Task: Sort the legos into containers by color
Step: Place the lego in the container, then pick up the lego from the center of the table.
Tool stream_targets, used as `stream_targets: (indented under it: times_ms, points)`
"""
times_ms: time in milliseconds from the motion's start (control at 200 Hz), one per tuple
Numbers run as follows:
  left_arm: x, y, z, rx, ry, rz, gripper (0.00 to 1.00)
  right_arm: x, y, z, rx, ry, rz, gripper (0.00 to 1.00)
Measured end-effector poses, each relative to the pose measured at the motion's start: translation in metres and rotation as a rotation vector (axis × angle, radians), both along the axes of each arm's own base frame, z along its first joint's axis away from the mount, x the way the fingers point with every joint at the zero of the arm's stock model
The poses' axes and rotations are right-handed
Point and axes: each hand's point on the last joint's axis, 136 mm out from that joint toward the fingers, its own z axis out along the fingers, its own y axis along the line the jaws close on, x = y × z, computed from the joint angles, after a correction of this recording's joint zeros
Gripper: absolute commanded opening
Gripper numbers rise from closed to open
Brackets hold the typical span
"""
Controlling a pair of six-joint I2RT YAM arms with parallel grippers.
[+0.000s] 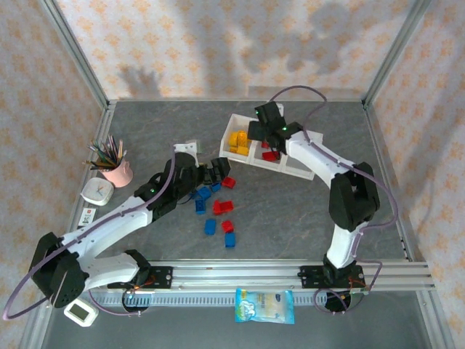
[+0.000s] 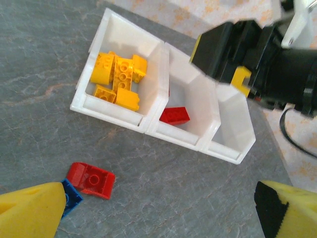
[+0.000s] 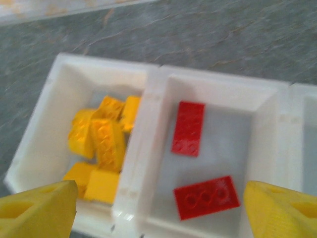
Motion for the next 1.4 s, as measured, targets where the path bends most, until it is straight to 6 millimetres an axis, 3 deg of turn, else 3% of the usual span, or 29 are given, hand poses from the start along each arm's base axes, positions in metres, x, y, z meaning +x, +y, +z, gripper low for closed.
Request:
stream_targets:
  times_ms: [140,305,470,746,1036,1191,1401]
  points:
    - [-0.010,0.014,0.008,-0.001,-0.018,0.029,0.99,-0.034,0.035,-0.016,0.007,0.044,0.088,0.88]
    - [-0.022,0.034,0.002,0.024,-0.007,0.076,0.99,-0.077,0.071,-0.044,0.004,0.118,0.177,0.90]
    - [-0.031,0.050,-0.009,0.039,0.022,0.122,0.99,-0.099,0.096,-0.057,0.023,0.153,0.239,0.85]
    - [-0.040,0.061,-0.025,0.039,0.059,0.160,0.99,-0.118,0.094,-0.108,-0.042,0.249,0.305,0.79]
    - [-0.042,0.064,-0.033,0.046,0.078,0.171,0.99,-0.128,0.101,-0.142,-0.105,0.300,0.373,0.78]
    - [-0.042,0.066,-0.034,0.050,0.080,0.177,0.99,-0.122,0.103,-0.147,-0.134,0.304,0.378,0.78]
    - [-0.041,0.070,-0.033,0.048,0.076,0.190,0.99,-0.097,0.121,-0.142,-0.145,0.241,0.372,0.72]
